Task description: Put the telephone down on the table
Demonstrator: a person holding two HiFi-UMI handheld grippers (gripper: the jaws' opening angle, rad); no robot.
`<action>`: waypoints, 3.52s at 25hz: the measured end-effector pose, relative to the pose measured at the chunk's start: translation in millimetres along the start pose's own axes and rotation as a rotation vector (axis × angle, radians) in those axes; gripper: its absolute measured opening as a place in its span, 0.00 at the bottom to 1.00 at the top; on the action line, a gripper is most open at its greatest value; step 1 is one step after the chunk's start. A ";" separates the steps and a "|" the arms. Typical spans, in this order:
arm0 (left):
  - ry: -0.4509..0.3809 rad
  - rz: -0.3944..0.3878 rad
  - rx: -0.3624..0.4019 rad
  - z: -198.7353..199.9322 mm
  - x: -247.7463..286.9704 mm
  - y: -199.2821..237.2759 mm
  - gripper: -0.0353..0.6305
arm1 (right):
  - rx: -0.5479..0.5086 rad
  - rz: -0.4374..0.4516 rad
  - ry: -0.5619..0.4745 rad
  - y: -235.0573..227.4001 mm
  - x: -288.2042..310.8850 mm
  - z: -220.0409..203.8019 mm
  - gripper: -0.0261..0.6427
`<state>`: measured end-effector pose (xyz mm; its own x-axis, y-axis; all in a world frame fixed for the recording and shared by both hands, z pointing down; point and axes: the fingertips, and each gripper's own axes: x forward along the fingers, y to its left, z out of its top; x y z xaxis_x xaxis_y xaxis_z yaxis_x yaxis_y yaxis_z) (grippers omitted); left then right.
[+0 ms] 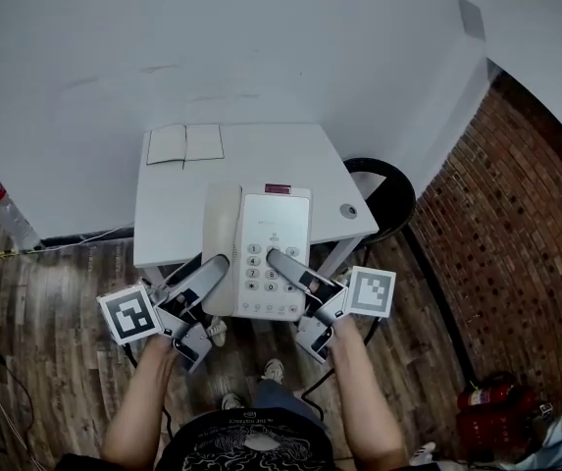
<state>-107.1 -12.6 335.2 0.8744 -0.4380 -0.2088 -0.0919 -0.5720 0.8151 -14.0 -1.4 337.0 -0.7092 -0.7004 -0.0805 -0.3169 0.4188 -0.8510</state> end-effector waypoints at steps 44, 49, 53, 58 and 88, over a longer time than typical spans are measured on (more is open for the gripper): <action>-0.165 0.311 -0.028 127.8 268.9 233.0 0.60 | 0.198 0.150 0.245 -265.7 145.5 264.8 0.33; -0.166 0.334 -0.097 130.4 265.1 274.8 0.60 | 0.235 0.117 0.268 -302.0 168.6 254.1 0.33; -0.169 0.319 -0.165 135.4 270.1 311.5 0.60 | 0.246 0.079 0.281 -335.1 187.7 252.1 0.33; -0.106 0.376 -0.110 149.9 268.6 365.3 0.60 | 0.269 0.026 0.284 -374.5 213.2 253.8 0.33; 0.006 0.448 -0.268 159.9 284.3 486.3 0.60 | 0.330 -0.169 0.310 -483.9 263.9 245.9 0.33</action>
<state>20.6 -526.2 585.8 0.7801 -0.5946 0.1948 -0.3330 -0.1310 0.9338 107.0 -531.0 599.9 -0.8350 -0.5166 0.1893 -0.2629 0.0725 -0.9621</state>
